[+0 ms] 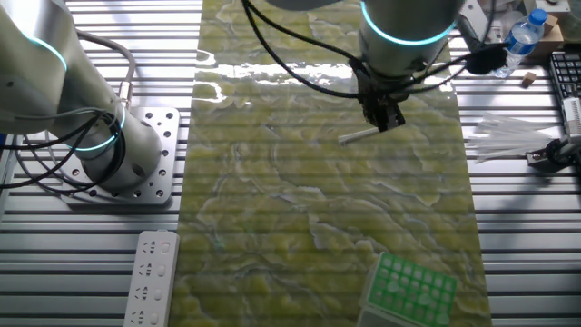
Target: Insert a large pipette tip into the holder for large pipette tips
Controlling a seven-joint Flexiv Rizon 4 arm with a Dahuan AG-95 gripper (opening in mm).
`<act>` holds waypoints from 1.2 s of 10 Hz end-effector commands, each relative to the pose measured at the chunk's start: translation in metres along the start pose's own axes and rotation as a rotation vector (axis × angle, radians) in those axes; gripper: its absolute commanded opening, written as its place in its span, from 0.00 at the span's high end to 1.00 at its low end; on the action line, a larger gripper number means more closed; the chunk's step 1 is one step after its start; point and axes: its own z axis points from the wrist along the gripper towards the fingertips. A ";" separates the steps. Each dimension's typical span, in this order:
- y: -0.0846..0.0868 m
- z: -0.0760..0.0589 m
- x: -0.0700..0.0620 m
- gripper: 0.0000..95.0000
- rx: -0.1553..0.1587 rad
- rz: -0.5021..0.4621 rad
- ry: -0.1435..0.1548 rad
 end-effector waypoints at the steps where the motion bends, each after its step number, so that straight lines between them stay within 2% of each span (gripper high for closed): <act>1: 0.000 0.001 0.000 1.00 0.026 0.036 0.034; 3: 0.002 0.002 -0.001 1.00 0.022 0.030 0.083; 5: 0.016 0.014 -0.021 1.00 0.050 0.067 0.136; 6: 0.022 0.025 -0.027 1.00 0.044 0.077 0.154; 7: 0.021 0.033 -0.028 1.00 0.039 0.073 0.155; 11: 0.019 0.049 -0.027 1.00 0.037 0.080 0.173; 12: 0.019 0.060 -0.026 1.00 0.037 0.061 0.177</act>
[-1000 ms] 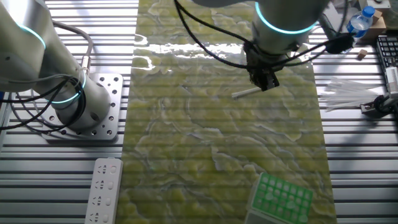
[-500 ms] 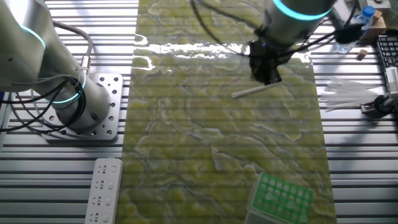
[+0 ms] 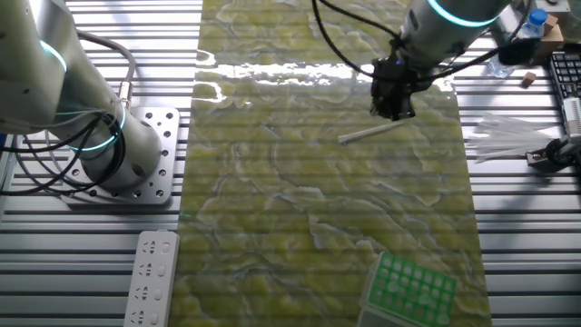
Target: Insert a large pipette tip into the holder for large pipette tips
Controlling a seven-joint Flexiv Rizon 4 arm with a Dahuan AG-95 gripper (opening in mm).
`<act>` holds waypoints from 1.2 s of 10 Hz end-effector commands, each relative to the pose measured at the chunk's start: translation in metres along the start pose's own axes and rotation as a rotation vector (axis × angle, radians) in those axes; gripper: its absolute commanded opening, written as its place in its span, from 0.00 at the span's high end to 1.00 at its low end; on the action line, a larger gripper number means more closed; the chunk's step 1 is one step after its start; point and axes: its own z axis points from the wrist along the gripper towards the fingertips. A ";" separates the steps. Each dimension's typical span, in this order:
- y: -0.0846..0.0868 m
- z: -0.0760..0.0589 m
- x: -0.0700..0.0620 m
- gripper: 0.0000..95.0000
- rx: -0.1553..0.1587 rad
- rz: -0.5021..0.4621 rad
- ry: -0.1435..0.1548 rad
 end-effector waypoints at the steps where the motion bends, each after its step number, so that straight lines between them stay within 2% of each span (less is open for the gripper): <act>1: -0.001 0.015 -0.003 0.80 0.003 -0.026 0.005; 5: 0.001 0.038 -0.005 0.80 0.006 -0.038 0.008; 7: 0.001 0.041 -0.005 0.80 0.010 -0.028 0.010; 9: 0.001 0.036 -0.004 0.80 0.008 -0.029 0.013; 10: 0.000 0.026 -0.003 0.80 0.000 -0.025 0.053; 11: 0.000 0.026 -0.003 0.80 -0.001 -0.020 0.089; 12: 0.000 0.026 -0.003 0.80 0.006 -0.025 0.111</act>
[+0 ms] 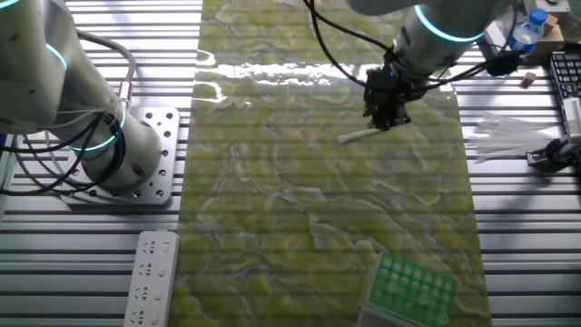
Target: Insert a large pipette tip into the holder for large pipette tips
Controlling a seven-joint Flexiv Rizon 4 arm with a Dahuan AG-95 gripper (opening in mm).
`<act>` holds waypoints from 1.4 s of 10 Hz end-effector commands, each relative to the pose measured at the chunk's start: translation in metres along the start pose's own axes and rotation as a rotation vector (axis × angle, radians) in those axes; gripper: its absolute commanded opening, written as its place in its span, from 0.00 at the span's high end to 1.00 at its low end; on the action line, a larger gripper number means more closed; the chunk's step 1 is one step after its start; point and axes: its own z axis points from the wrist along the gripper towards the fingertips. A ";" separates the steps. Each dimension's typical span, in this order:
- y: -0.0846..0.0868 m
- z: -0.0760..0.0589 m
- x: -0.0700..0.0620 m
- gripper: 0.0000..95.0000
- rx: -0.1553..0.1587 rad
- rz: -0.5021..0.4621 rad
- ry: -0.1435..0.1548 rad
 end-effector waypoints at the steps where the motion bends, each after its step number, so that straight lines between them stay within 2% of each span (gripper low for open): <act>1: -0.001 0.001 -0.004 0.80 0.006 -0.011 0.075; 3: -0.001 0.001 -0.004 0.80 -0.009 -0.052 0.116; 6: -0.001 0.001 -0.004 0.80 -0.020 -0.080 0.212; 14: -0.001 0.001 -0.004 0.80 -0.025 -0.050 0.213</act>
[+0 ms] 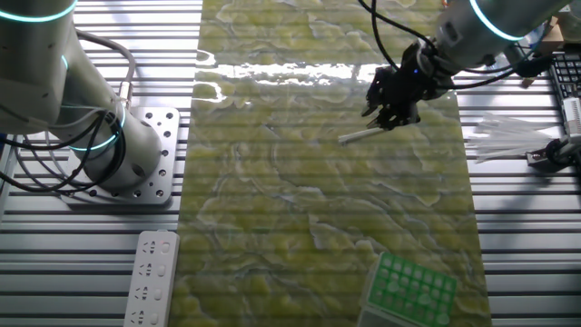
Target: Insert a large pipette tip into the holder for large pipette tips
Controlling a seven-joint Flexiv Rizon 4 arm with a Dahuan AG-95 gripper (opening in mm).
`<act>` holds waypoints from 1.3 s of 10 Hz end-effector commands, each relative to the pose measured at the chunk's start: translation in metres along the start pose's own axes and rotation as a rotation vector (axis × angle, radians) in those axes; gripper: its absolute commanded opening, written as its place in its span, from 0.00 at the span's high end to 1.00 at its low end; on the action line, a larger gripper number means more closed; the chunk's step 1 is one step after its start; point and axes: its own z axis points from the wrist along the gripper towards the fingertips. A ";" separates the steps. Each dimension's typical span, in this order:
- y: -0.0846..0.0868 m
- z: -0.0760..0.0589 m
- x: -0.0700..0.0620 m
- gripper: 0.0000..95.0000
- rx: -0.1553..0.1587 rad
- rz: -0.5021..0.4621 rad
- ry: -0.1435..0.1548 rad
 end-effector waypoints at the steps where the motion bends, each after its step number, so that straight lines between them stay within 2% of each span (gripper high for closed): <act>1: 0.000 -0.001 -0.003 0.80 -0.007 -0.002 0.009; 6: 0.000 -0.001 -0.003 0.80 -0.038 -0.045 -0.007; 8: 0.000 -0.001 -0.003 0.80 -0.043 -0.051 0.011; 10: 0.000 -0.001 -0.003 0.80 -0.041 -0.046 0.012; 13: 0.002 0.011 -0.002 0.80 -0.043 -0.045 0.012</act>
